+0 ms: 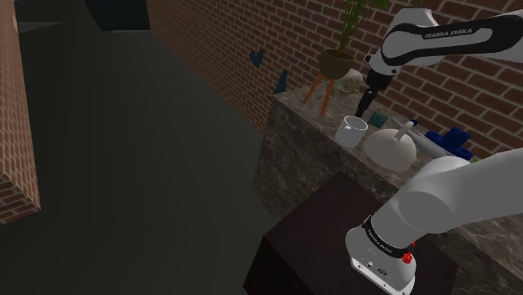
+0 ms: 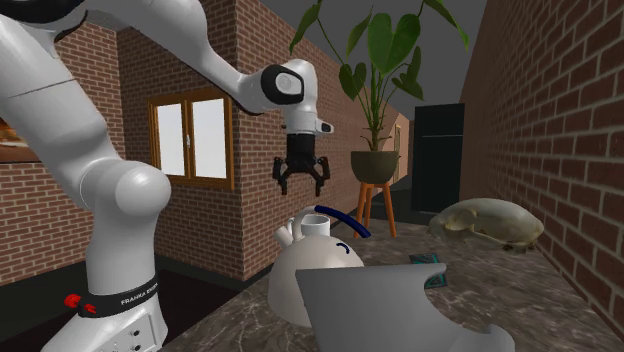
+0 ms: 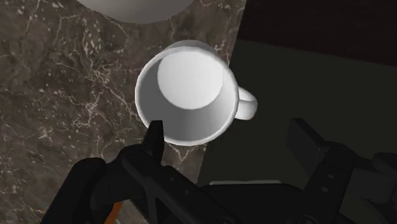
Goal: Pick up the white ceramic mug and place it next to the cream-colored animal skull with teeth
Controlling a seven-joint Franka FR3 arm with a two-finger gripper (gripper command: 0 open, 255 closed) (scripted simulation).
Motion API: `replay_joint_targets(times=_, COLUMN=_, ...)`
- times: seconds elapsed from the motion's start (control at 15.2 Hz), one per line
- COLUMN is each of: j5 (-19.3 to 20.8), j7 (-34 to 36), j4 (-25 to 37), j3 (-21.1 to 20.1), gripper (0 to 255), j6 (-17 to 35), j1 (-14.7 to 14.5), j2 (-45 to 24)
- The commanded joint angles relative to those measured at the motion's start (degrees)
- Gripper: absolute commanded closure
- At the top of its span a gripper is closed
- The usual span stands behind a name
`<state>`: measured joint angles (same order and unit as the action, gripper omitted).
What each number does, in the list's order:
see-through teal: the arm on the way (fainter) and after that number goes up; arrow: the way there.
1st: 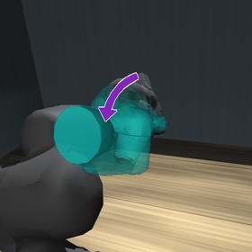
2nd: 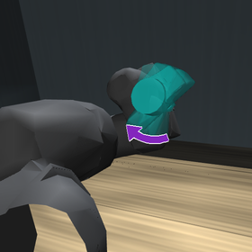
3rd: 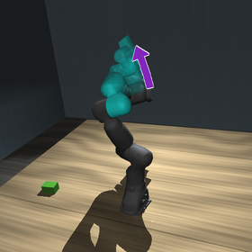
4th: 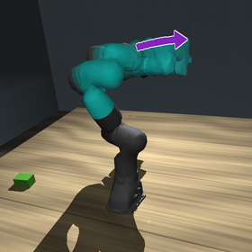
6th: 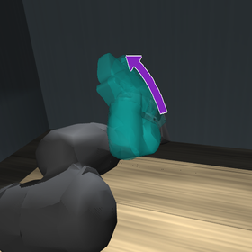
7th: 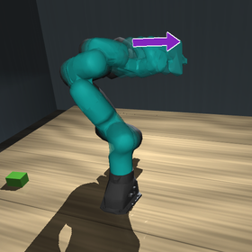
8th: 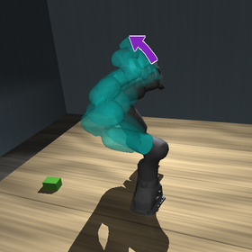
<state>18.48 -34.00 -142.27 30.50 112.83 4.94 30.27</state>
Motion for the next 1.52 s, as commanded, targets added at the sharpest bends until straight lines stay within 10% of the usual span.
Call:
replay_joint_targets(times=0.0, j5=-0.2, j7=-3.6, j4=1.1, j3=3.3, gripper=0, j6=3.2, j1=-0.4, j2=-3.6)
replay_joint_targets(times=0.33, j5=-4.1, j7=-13.2, j4=5.3, j3=11.0, gripper=0, j6=9.8, j1=-2.7, j2=-13.5)
replay_joint_targets(times=1.32, j5=-5.7, j7=-14.7, j4=2.1, j3=13.0, gripper=0, j6=16.5, j1=-3.4, j2=-17.5)
replay_joint_targets(times=1.39, j5=-5.7, j7=-14.7, j4=2.1, j3=13.0, gripper=255, j6=16.5, j1=-3.4, j2=-17.5)
replay_joint_targets(times=1.45, j5=-5.7, j7=-14.7, j4=2.1, j3=13.0, gripper=255, j6=16.5, j1=-3.4, j2=-17.5)
